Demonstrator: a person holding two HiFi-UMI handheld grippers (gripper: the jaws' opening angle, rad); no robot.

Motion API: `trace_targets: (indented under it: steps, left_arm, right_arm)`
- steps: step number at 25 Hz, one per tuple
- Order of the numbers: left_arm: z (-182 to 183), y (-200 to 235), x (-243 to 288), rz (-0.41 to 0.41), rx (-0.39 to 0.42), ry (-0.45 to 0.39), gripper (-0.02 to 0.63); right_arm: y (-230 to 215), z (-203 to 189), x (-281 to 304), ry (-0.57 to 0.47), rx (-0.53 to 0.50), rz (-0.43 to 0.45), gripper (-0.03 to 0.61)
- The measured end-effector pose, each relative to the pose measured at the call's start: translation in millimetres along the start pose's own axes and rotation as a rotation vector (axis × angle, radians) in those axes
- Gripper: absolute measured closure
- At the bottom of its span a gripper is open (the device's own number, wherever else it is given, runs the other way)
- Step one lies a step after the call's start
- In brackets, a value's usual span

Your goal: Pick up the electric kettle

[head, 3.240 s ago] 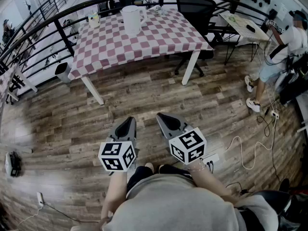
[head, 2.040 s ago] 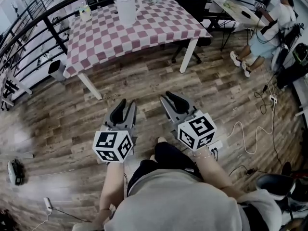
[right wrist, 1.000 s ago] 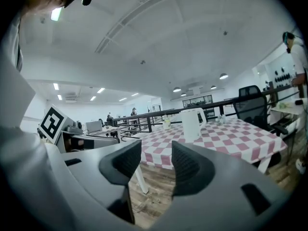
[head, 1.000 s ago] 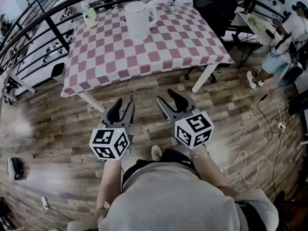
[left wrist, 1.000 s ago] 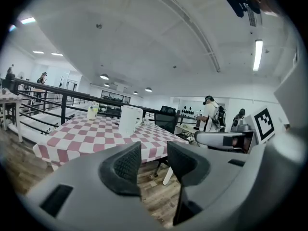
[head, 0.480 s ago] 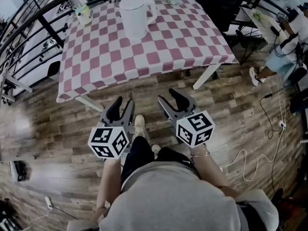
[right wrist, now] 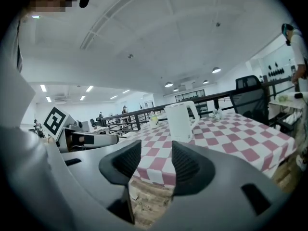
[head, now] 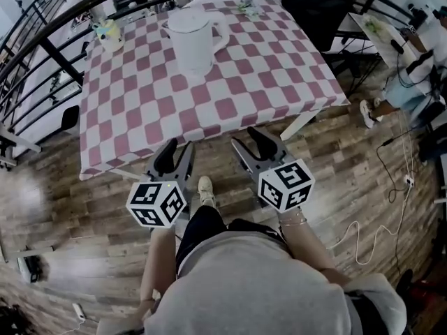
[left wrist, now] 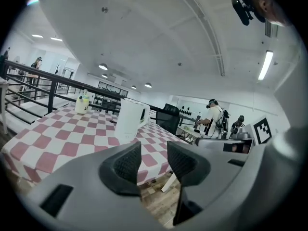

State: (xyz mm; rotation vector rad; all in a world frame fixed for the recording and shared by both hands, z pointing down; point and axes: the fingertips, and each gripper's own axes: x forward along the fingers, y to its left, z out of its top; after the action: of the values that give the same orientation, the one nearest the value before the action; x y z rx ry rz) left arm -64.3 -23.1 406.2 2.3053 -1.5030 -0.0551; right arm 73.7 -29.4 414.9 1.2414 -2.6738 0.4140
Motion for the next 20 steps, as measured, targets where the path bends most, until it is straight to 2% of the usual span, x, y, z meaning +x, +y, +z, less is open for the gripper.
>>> trace_targets:
  steps: [9, 13, 20]
  left_arm:
    - [68, 61, 68, -0.036, 0.044, -0.032, 0.448]
    - [83, 86, 96, -0.057, 0.047, -0.022, 0.449]
    - [91, 112, 128, -0.094, 0.046, -0.004, 0.448]
  right_arm:
    - [-30, 63, 80, -0.057, -0.024, -0.048, 0.387]
    - [-40, 82, 112, -0.083, -0.025, -0.068, 0.387]
    - [-54, 91, 143, -0.087, -0.01, -0.128, 0.387]
